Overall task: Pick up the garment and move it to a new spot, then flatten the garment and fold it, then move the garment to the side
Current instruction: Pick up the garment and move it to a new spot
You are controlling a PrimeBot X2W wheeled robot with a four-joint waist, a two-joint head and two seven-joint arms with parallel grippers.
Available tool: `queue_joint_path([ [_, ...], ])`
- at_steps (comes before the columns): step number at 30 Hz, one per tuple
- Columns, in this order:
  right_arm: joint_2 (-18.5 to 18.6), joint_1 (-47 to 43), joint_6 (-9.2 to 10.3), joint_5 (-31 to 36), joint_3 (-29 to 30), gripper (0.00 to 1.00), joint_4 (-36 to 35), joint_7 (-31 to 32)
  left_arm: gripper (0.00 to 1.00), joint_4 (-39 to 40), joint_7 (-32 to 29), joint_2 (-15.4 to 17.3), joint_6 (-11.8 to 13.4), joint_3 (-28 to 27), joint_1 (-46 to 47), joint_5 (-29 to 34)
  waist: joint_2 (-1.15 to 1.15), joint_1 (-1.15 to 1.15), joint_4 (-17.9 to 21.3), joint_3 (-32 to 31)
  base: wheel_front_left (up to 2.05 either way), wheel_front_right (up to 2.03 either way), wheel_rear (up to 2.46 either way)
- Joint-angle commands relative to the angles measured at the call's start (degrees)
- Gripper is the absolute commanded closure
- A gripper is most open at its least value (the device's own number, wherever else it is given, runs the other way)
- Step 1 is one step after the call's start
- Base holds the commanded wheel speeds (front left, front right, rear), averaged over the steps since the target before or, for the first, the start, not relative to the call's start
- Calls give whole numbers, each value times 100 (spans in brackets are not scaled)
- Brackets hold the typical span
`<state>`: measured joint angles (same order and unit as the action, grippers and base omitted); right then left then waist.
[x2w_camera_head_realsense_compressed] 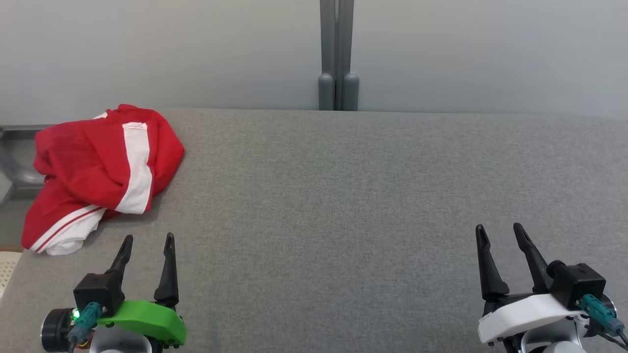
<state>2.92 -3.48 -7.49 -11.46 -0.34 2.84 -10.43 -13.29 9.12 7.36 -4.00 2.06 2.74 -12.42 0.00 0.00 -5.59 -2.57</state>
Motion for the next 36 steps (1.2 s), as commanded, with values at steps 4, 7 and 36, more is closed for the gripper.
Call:
queue_joint_path([
  [4, 1, -94, 0, -75, -13, 0, 58, -35, 0, 49, -7, 89, 55, -35, -42, -39, 0, 0, -374, 7, 0, 0, 0],
  [7, 1, -88, 0, -94, -17, 0, 91, -51, 0, 55, -19, 123, 65, -37, -45, -34, 0, 0, -567, 18, 0, 0, 0],
  [36, 4, -1, 0, -395, -362, 0, 501, -239, 0, 199, 47, 400, 337, -158, -202, -108, 0, 0, -2189, -31, 0, 0, 0],
])
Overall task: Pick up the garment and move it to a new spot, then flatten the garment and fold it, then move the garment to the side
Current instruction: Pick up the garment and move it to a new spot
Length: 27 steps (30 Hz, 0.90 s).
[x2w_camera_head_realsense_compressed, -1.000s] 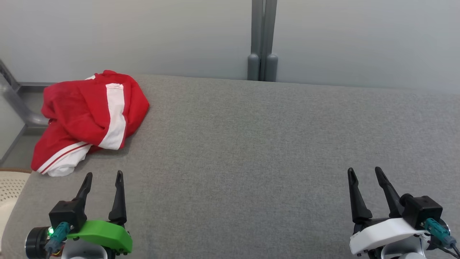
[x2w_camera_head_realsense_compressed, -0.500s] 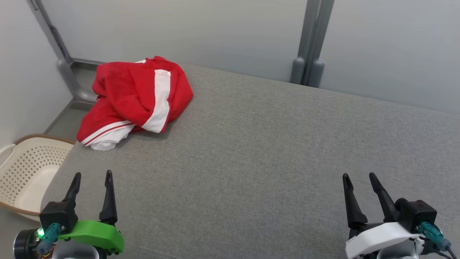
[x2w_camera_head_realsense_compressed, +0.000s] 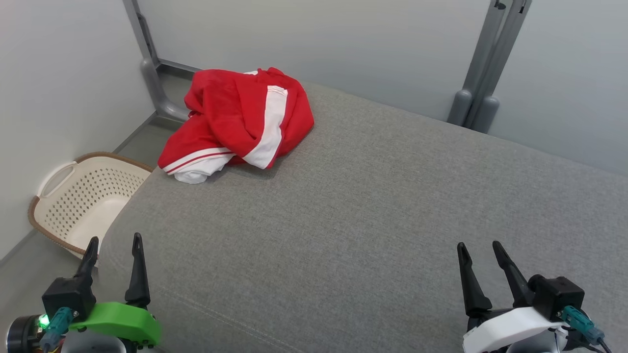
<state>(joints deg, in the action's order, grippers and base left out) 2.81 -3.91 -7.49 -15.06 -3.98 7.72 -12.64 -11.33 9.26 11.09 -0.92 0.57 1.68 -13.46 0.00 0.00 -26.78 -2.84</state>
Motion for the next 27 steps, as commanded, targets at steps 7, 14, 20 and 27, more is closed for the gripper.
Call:
queue_joint_path([
  [7, 15, 52, 0, -23, -26, 0, 36, -16, 0, 4, 60, 20, 82, 7, -128, -45, 0, 0, -134, -12, 0, 0, 0],
  [14, 16, 94, 0, 54, -22, 0, 3, 29, 0, -59, 136, 7, 106, -51, 19, -151, 0, 0, 14, 71, 0, 0, 0],
  [20, 19, 180, 0, 183, 152, 0, -72, 107, 0, -65, 204, -4, 106, -139, 393, -312, 0, 0, 339, 287, 0, 0, 0],
  [27, 178, 413, 0, 316, 401, 0, -283, 252, 0, -219, 241, 56, -4, -151, 1510, -443, 0, 0, 930, 846, 0, 0, 0],
])
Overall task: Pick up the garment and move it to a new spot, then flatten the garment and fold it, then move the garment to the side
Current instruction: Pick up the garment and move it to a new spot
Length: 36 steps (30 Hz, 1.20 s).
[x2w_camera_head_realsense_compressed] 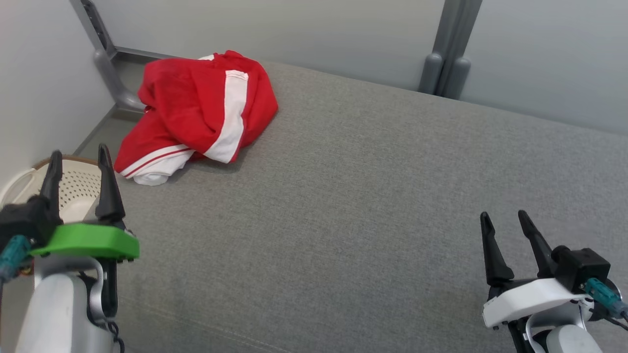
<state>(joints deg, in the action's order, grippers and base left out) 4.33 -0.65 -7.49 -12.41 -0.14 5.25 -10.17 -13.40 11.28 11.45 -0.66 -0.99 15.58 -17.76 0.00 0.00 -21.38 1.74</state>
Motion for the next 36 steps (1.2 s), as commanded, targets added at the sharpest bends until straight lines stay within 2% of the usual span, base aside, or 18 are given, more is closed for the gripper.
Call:
queue_joint_path([
  [1, 43, 138, 0, 68, 32, 0, -69, 31, 0, -39, 32, 55, -36, -4, 283, -30, 0, 0, 498, 494, 0, 0, 0],
  [9, 90, 483, 0, 148, 271, 0, -270, -14, 0, -420, -95, 438, -216, -105, 1880, -146, 0, 0, 1404, 1342, 0, 0, 0],
  [15, 137, 634, 0, 205, 462, 0, -404, -50, 0, -962, -229, 754, -368, -117, 2887, -223, 0, 0, 1821, 1822, 0, 0, 0],
  [23, 229, 838, 0, 297, 592, 0, -670, 18, 0, -2054, -435, 1093, -544, -72, 3856, -438, 0, 0, 2066, 2293, 0, 0, 0],
  [30, 296, 843, 0, 342, 685, 0, -841, 107, 0, -3186, -730, 1295, -631, 53, 4197, -595, 0, 0, 2118, 2476, 0, 0, 0],
  [36, 333, 854, 0, 376, 712, 0, -973, 232, 0, -4164, -1242, 1389, -671, 212, 4385, -729, 0, 0, 2113, 2521, 0, 0, 0],
])
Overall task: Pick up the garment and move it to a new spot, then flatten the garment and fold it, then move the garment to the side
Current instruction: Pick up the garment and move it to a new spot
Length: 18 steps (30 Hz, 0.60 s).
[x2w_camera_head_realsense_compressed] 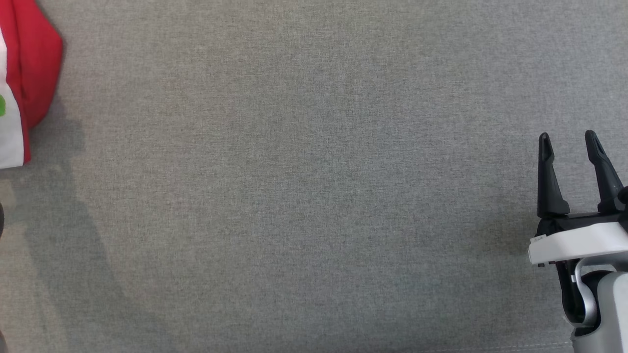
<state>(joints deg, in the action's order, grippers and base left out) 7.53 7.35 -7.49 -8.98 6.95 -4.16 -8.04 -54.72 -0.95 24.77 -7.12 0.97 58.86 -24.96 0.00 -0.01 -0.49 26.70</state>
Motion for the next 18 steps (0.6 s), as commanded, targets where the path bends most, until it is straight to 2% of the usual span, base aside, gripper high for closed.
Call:
queue_joint_path([
  [1, 21, 69, 0, 38, -3, 0, -55, 39, 0, -180, -109, 44, -34, 45, 89, -62, 0, 1, 26, 30, 0, 0, 0],
  [11, 47, 88, 0, 48, -35, 0, -194, 124, 0, -1116, -623, -29, -41, 367, 67, -311, 0, 1, 94, 154, 0, 0, 0],
  [17, 35, 78, 0, 70, -23, 0, -240, 157, 0, -1385, -954, -30, -42, 478, 77, -521, 0, 1, 112, 196, 0, 0, 0],
  [18, 35, 81, 0, 70, -24, 0, -249, 162, 43, -1426, -1028, -28, -41, 505, 88, -560, 0, 1, 115, 201, 0, 0, 0],
])
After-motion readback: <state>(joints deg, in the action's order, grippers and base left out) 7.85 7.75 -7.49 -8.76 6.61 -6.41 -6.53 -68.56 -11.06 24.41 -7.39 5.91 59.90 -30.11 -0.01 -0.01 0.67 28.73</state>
